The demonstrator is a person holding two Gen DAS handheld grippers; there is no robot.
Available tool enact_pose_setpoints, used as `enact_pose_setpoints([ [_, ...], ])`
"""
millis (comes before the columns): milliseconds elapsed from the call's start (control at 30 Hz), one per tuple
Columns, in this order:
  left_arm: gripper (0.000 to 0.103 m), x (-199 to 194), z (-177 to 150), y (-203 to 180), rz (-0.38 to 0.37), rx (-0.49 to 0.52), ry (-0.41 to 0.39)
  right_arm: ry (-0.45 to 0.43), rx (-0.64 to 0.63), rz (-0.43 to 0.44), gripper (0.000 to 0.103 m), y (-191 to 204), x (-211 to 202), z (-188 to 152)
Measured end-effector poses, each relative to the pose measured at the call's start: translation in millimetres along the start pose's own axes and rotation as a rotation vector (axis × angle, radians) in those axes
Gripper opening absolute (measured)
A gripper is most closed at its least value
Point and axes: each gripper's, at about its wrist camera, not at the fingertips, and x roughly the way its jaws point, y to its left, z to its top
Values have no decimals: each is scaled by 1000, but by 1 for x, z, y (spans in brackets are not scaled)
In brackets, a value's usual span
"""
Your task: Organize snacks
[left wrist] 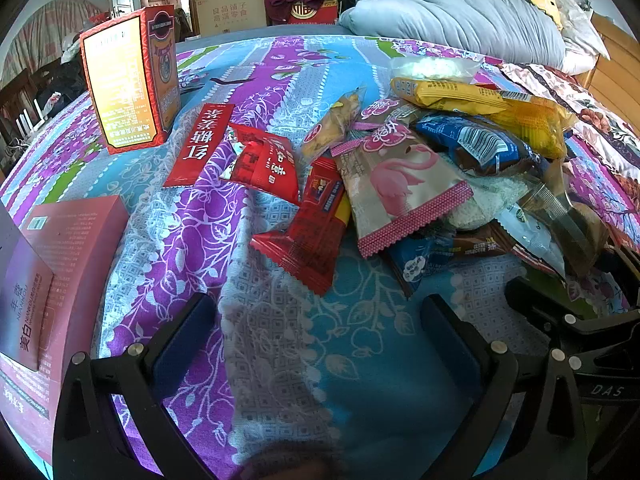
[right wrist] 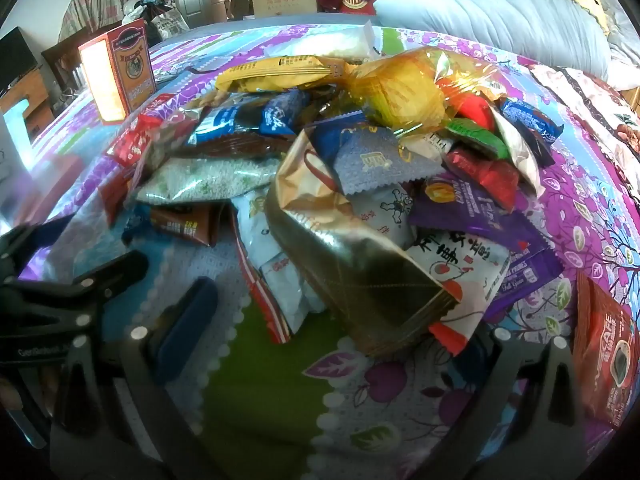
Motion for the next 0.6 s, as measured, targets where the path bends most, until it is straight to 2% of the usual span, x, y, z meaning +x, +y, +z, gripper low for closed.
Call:
enact_pose_setpoints([
  [600,103,0,0,0,4,3,2,0,0,0,103,0,0,0],
])
